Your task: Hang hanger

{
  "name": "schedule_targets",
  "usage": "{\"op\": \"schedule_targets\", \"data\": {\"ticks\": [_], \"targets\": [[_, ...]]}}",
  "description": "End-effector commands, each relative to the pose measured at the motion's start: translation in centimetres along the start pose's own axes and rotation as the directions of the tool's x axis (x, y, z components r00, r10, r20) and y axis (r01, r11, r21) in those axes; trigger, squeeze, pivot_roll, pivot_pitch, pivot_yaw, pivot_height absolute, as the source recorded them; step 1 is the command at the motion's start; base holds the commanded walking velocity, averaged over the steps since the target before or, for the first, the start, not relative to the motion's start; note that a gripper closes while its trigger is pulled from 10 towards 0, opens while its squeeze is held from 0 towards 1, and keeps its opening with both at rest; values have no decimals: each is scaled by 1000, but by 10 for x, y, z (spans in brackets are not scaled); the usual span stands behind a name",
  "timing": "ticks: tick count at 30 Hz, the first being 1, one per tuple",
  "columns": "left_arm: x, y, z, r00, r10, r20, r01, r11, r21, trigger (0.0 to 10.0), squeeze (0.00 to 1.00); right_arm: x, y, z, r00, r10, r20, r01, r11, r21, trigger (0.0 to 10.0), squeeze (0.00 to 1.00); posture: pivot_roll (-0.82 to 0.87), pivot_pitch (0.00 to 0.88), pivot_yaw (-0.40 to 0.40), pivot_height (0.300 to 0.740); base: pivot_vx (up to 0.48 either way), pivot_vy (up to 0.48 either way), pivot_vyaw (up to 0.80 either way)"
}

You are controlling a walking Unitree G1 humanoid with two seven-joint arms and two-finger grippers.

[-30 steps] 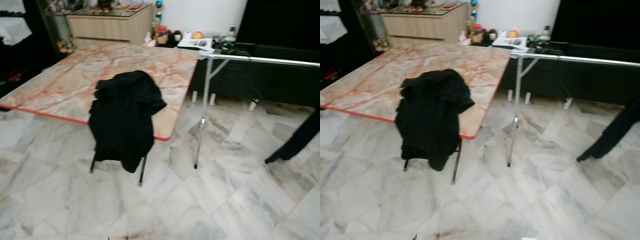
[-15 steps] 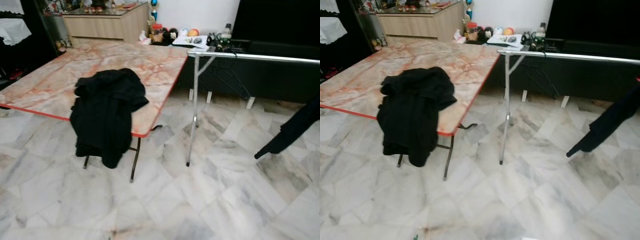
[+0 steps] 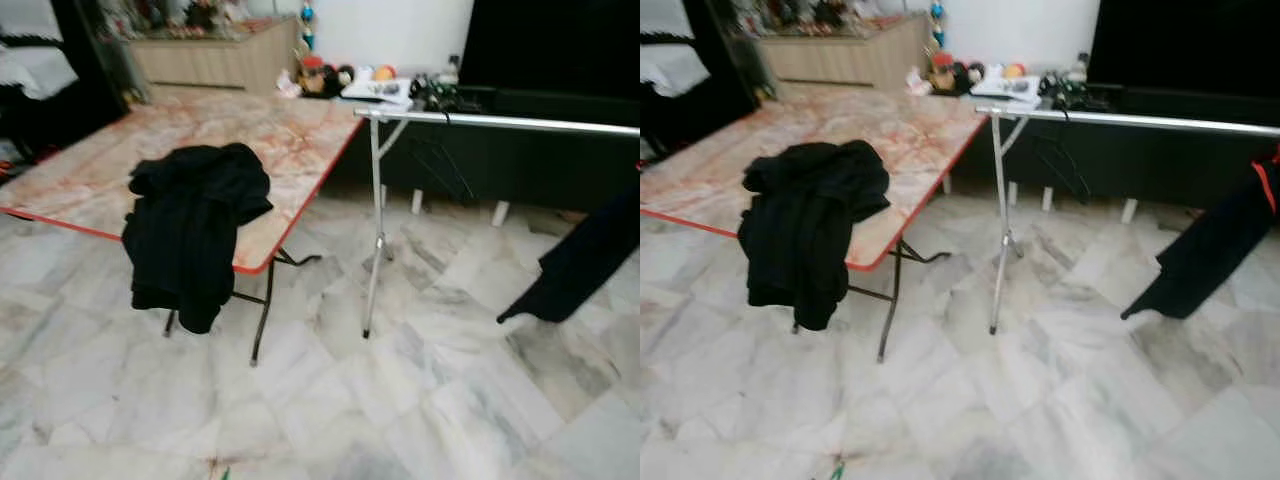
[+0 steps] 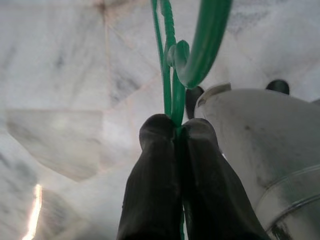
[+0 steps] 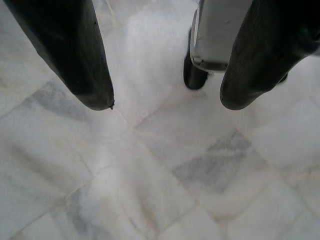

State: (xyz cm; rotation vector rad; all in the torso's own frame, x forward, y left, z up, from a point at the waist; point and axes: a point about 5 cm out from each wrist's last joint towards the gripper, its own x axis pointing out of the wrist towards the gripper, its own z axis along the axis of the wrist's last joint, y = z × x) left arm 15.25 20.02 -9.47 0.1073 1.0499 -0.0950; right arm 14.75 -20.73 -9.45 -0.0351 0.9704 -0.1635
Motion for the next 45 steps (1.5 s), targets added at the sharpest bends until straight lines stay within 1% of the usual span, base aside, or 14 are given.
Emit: {"op": "schedule_targets", "data": {"ticks": [1, 8, 19, 23, 30, 31, 33, 37, 39, 40, 41, 45], "targets": [[-2, -2, -15, 998, -8, -57, 9, 1000, 5, 10000, 0, -1, 7, -5, 1000, 18, -21, -17, 1000, 6, 10000, 0, 59, 66, 50, 740, 0, -304, 0], [-2, -1, -15, 998, -8, -57, 8, 1000, 6, 10000, 0, -1, 9, -4, 1000, 18, -18, -18, 1000, 12, 10000, 0, 61, 65, 51, 740, 0, -301, 0], [-2, -2, -15, 998, -8, -60, 7, 1000, -7, 10000, 0, 0, 9, -2, 1000, 18, -18, -18, 1000, 13, 10000, 0, 62, 66, 50, 740, 0, 0, 0], [-2, -2, -15, 998, -9, -56, 8, 1000, -18, 10000, 0, 1, 10, -1, 1000, 20, -23, -20, 1000, 11, 10000, 0, 63, 66, 49, 740, 0, 0, -748], [-2, -2, -16, 998, -6, -59, 5, 1000, -17, 10000, 0, 1, 19, 1, 999, 32, -24, -32, 999, 4, 10000, 0, 63, 66, 49, 740, 0, 0, -745], [-2, -2, -16, 998, -5, -59, 5, 1000, -13, 10000, 0, 1, 21, 1, 999, 34, -24, -34, 999, 4, 10000, 0, 63, 66, 49, 740, 0, 0, -744], [-2, -2, -14, 998, -10, -56, 11, 1000, 20, 10000, 0, 1, 24, 1, 999, 38, -24, -38, 999, 1, 10000, 0, 63, 66, 49, 740, 0, 0, -744], [-2, -1, -14, 998, -7, -54, 8, 1000, 20, 10000, 0, 0, 26, 0, 999, 39, -25, -39, 999, -2, 10000, 0, 63, 66, 49, 740, 0, 0, -744], [-2, -1, -14, 999, -6, -54, 7, 1000, 19, 10000, 0, 0, 26, 0, 999, 39, -25, -40, 999, -3, 10000, 0, 63, 66, 49, 740, 0, 0, -744], [-2, -1, -15, 998, -1, -55, 1, 1000, 0, 10000, 0, 0, 24, -2, 999, 38, -26, -38, 999, -4, 10000, 0, 64, 65, 48, 740, 0, 0, -744], [-2, -1, -15, 998, -1, -55, 1, 1000, 0, 10000, 0, 0, 24, -2, 999, 38, -26, -38, 999, -4, 10000, 0, 64, 65, 48, 740, 0, 0, -744], [-2, -2, -15, 999, -1, -55, 1, 1000, -1, 10000, 0, 0, 13, -5, 999, 27, -28, -28, 1000, -5, 10000, 0, 64, 64, 48, 740, 0, 0, -731]]}}
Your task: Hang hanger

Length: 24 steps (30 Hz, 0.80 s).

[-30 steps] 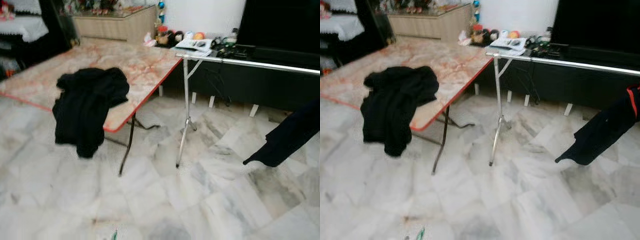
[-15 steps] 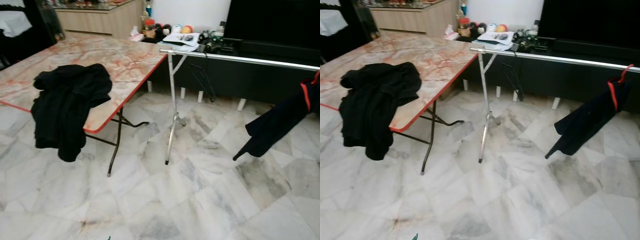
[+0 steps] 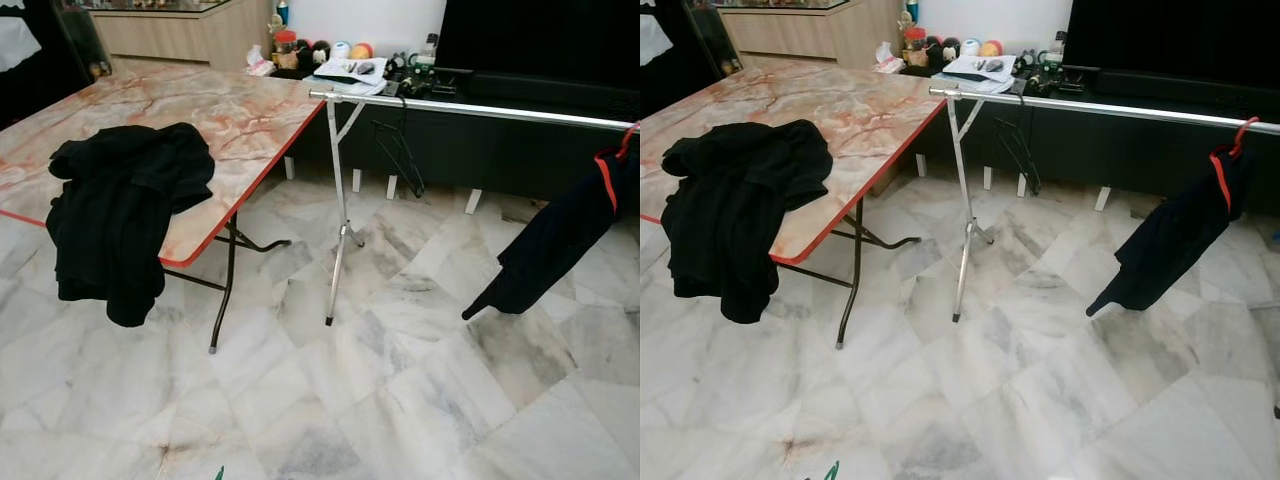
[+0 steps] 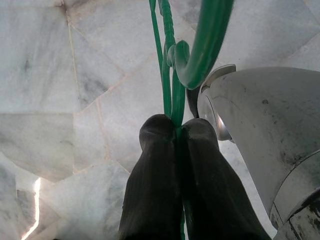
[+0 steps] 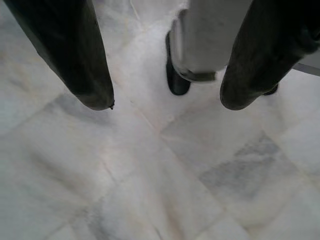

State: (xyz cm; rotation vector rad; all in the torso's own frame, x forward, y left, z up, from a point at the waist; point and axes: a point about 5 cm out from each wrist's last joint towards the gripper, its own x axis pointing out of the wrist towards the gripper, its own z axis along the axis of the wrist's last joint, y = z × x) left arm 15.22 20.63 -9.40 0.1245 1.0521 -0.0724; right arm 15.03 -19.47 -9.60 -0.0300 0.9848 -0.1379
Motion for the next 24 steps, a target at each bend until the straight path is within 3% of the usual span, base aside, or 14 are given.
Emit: {"op": "schedule_targets", "data": {"ticks": [1, 6, 13, 24], "targets": [[-1, -8, -14, 998, -28, -50, 28, 1000, -4, 10000, 0, -1, -2, -6, 1000, 2, -15, -2, 1000, 3, 10000, 0, 64, 64, 48, 740, 0, 0, -731], [-1, -8, -13, 998, -29, -50, 29, 1000, 9, 10000, 0, -1, -8, -6, 1000, -3, -15, 3, 1000, 3, 10000, 0, 65, 63, 47, 740, 0, 0, -730], [-1, -7, -13, 998, -26, -51, 27, 1000, 14, 10000, 0, 0, 0, -2, 1000, 6, -11, -6, 1000, 0, 10000, 0, 65, 60, 48, 740, 0, -480, -721], [-1, -8, -14, 998, -28, -48, 28, 1000, -11, 10000, 0, 0, 13, -2, 1000, 20, -16, -20, 1000, -3, 10000, 0, 65, 60, 48, 740, 0, 0, -714]]}}
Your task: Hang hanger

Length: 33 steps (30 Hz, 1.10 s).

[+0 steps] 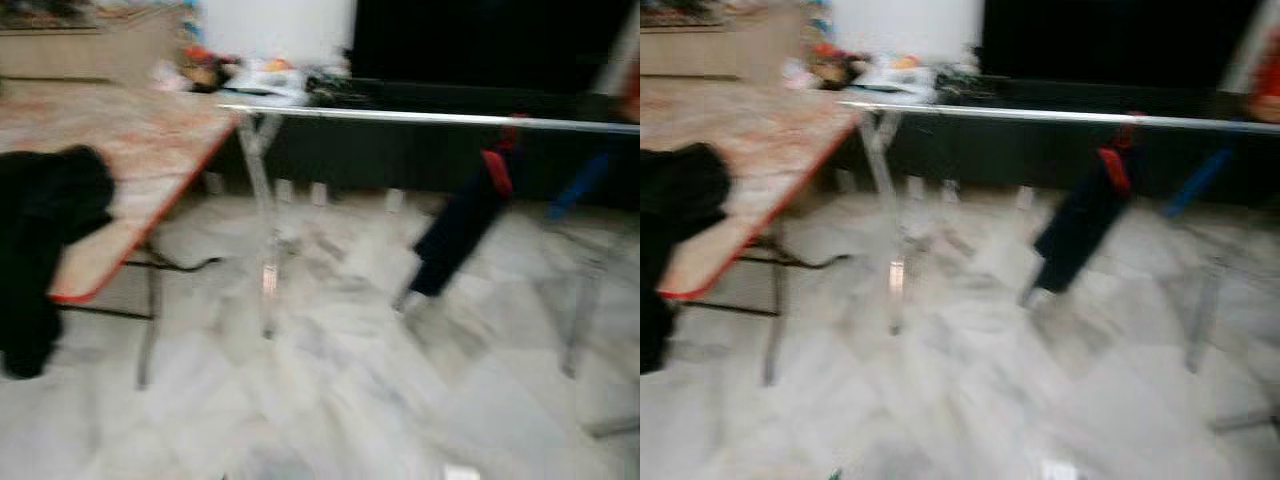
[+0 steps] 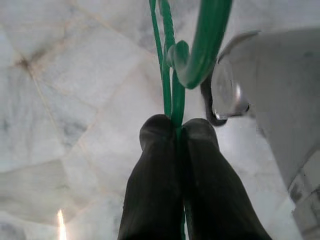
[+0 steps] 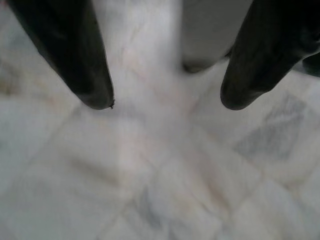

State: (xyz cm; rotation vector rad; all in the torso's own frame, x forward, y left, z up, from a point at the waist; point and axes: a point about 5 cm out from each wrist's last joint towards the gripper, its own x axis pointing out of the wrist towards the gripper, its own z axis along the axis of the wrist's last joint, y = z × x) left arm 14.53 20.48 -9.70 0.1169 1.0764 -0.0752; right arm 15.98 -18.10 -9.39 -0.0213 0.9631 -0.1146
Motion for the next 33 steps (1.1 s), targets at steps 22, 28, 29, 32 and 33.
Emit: {"op": "schedule_targets", "data": {"ticks": [22, 28, 29, 32, 33], "targets": [[0, -4, -8, 1000, 7, -25, -8, 999, -38, 10000, 0, -3, -14, -12, 1000, -2, -19, 2, 1000, -5, 10000, 0, 69, 64, 47, 740, 33, 0, -121], [0, -4, -8, 1000, 9, -26, -10, 999, -40, 10000, 0, -2, 0, -10, 1000, 18, -21, -19, 1000, -13, 10000, 0, 67, 63, 47, 740, 302, 0, 0], [0, -4, -8, 1000, 9, -26, -10, 999, -40, 10000, 0, -2, 0, -10, 1000, 18, -21, -19, 1000, -13, 10000, 0, 67, 63, 47, 740, 315, 0, 0], [0, -3, -8, 1000, 10, -26, -11, 999, -40, 10000, 0, -2, 4, -10, 999, 27, -22, -28, 1000, -12, 10000, 0, 67, 62, 48, 740, 322, 0, 0], [0, -3, -8, 1000, 10, -26, -11, 999, -40, 10000, 0, -2, 4, -10, 999, 28, -22, -28, 1000, -11, 10000, 0, 67, 62, 48, 740, 322, 0, 0]]}}
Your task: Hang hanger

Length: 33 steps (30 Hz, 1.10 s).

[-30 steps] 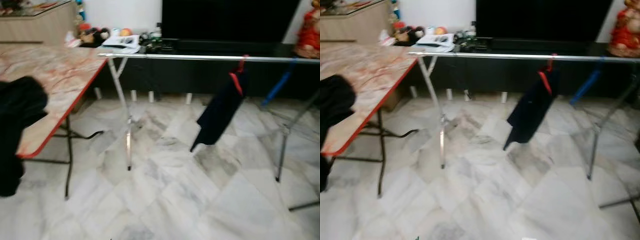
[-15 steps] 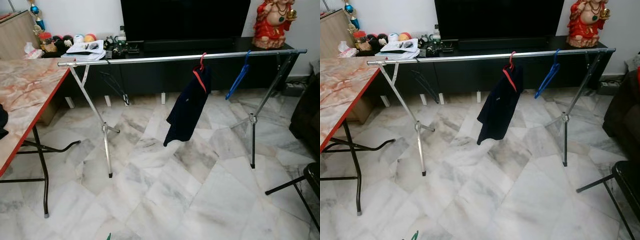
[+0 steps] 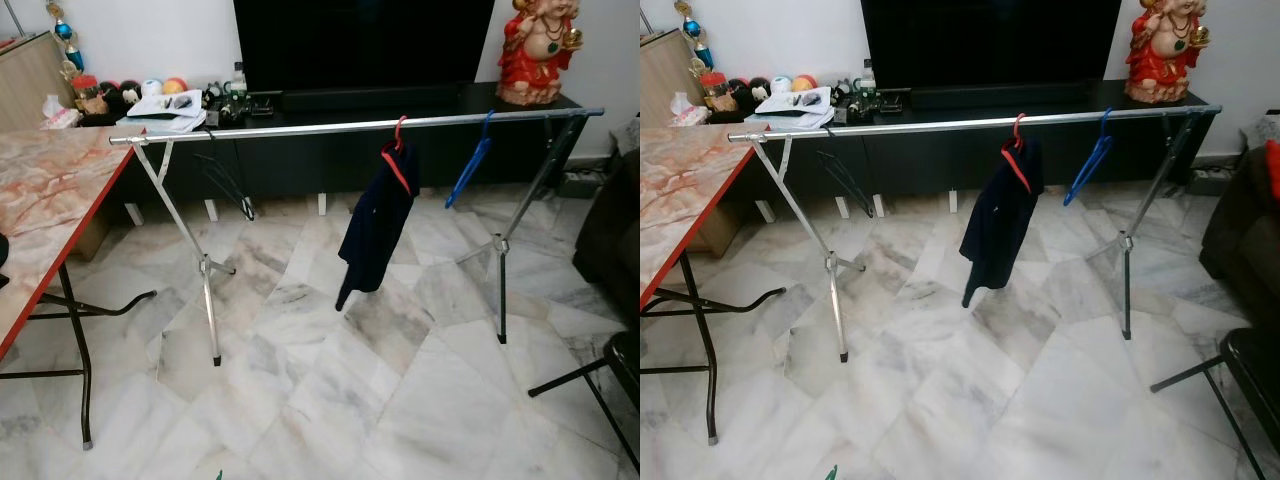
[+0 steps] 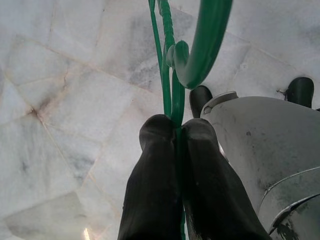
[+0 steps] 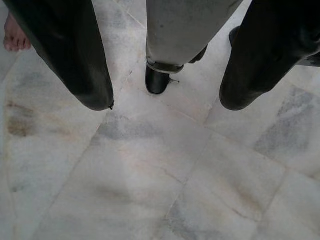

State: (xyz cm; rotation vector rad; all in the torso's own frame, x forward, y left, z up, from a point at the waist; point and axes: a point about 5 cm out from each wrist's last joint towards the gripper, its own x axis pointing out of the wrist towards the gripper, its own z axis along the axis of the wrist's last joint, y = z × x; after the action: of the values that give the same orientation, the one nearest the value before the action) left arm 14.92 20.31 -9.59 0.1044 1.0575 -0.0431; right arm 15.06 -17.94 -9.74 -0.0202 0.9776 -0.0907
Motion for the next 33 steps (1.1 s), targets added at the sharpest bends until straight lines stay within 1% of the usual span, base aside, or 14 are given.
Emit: {"op": "schedule_targets", "data": {"ticks": [1, 3, 8, 10, 11, 12, 16, 19, 21, 22, 26, 33], "targets": [[-2, -2, -12, 999, -10, -44, 9, 1000, -15, 10000, 0, 0, 4, -1, 1000, 8, -8, -8, 1000, 0, 10000, 0, 67, 62, 48, 740, 330, 0, 0], [-2, -2, -12, 999, -10, -44, 9, 1000, -15, 10000, 0, 0, 3, -1, 1000, 10, -8, -10, 1000, 0, 10000, 0, 67, 62, 48, 740, 337, 0, 0], [-2, -2, -12, 999, -10, -44, 9, 1000, -16, 10000, 0, -1, -7, -5, 1000, 3, -13, -3, 1000, 1, 10000, 0, 67, 63, 48, 740, 341, 0, 0], [-2, -2, -12, 999, -10, -45, 10, 1000, -17, 10000, 0, -2, -17, -7, 1000, -5, -15, 6, 1000, 3, 10000, 0, 67, 63, 48, 740, 343, 0, 0], [-2, -2, -12, 999, -10, -45, 10, 1000, -17, 10000, 0, -2, -17, -7, 1000, -5, -15, 6, 1000, 3, 10000, 0, 67, 63, 48, 740, 345, 0, 0], [-2, -2, -12, 999, -11, -45, 10, 1000, -16, 10000, 0, -3, -21, -7, 1000, -10, -15, 10, 1000, 4, 10000, 0, 67, 63, 48, 740, 349, 0, 0], [-2, -2, -12, 999, -12, -45, 11, 1000, -16, 10000, 0, -3, -22, -7, 1000, -12, -15, 12, 1000, 5, 10000, 0, 67, 63, 48, 740, 345, 0, 0], [-2, -2, -12, 999, -12, -45, 11, 1000, -17, 10000, 0, -3, -22, -7, 1000, -13, -14, 13, 1000, 7, 10000, 0, 67, 63, 48, 740, 345, 0, 0], [-1, -2, -12, 999, -13, -45, 12, 1000, -17, 10000, 0, -1, -11, -4, 1000, -5, -12, 5, 1000, 9, 10000, 0, 68, 60, 48, 740, 349, 0, 0], [-1, -2, -12, 999, -13, -45, 12, 1000, -17, 10000, 0, -1, -11, -4, 1000, -5, -12, 5, 1000, 9, 10000, 0, 68, 60, 48, 740, 349, 0, 0], [-1, -2, -12, 999, -14, -45, 13, 1000, -16, 10000, 0, 0, 0, 0, 1000, 4, -6, -4, 1000, 12, 10000, 0, 68, 60, 48, 740, 349, 0, 0], [-2, -2, -12, 999, -17, -45, 16, 1000, -15, 10000, 0, 0, 4, 0, 1000, 3, -6, -3, 1000, 10, 10000, 0, 65, 56, 49, 740, 349, 0, 0]]}}
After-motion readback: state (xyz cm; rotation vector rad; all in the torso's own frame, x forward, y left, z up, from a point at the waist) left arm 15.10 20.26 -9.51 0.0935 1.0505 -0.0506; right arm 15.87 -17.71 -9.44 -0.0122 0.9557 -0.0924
